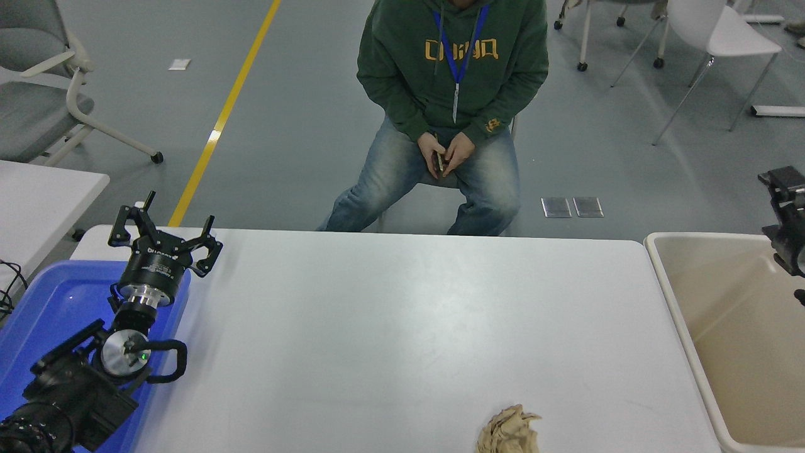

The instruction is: Clean the table surface

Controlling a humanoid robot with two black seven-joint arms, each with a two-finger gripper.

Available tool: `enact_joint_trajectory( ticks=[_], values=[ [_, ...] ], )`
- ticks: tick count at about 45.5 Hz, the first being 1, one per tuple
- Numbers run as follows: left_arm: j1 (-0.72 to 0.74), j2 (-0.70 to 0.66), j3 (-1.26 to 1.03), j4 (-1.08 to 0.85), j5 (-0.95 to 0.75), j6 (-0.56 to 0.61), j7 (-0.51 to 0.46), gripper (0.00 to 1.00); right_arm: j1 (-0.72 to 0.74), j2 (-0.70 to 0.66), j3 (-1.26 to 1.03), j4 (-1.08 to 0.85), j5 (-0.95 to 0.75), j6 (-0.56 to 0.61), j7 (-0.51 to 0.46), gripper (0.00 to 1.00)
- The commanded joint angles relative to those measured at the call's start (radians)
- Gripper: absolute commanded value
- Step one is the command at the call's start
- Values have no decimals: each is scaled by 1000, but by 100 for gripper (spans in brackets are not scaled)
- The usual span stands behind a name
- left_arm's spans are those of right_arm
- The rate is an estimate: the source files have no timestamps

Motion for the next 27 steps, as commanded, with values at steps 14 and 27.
enact_joint_trajectory(
  ticks=[14,27],
  values=[
    [0,0,0,0,0,0,1,100,-31,-32,93,343,2,39,5,100],
    [0,0,0,0,0,0,1,100,-148,96,205,347,4,36,5,100]
  ],
)
